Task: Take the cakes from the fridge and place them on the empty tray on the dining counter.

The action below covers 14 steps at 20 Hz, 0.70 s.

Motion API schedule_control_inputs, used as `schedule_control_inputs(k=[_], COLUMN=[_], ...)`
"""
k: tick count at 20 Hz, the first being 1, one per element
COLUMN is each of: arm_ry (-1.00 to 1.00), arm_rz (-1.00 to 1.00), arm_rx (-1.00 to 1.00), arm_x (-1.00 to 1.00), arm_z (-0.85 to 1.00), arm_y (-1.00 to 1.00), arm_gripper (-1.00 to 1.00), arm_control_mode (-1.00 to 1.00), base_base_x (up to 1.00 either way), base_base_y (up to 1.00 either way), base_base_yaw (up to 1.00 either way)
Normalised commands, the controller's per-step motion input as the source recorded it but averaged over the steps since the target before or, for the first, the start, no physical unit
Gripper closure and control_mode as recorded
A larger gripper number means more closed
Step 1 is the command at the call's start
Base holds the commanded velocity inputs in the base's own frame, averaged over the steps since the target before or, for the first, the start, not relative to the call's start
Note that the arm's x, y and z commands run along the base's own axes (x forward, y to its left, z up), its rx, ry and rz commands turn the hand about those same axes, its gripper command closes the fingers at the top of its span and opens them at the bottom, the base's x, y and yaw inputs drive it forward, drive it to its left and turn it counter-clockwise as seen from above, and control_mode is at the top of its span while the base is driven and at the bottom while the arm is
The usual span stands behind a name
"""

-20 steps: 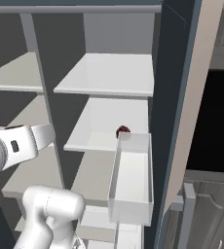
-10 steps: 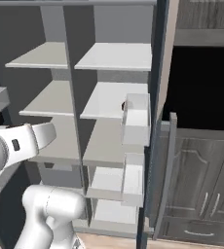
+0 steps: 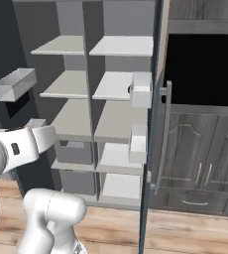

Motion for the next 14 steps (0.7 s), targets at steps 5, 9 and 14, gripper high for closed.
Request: schedule_control_inputs(k=[5, 9, 14], arm_ry=[0.00, 0.00, 0.00], arm_rz=[0.00, 0.00, 0.00], arm_rx=[0.00, 0.00, 0.00], arm_x=[0.00, 0.00, 0.00], arm_z=[0.00, 0.00, 0.00], arm_y=[0.00, 0.00, 0.00], arm_gripper=[1.00, 1.00, 1.00], arm_control_mode=[1.00, 1.00, 1.00], base_base_x=[-0.57, -0.09, -0.02], base_base_y=[0.00, 0.00, 0.00], base_base_yaw=[0.00, 0.00, -0.11])
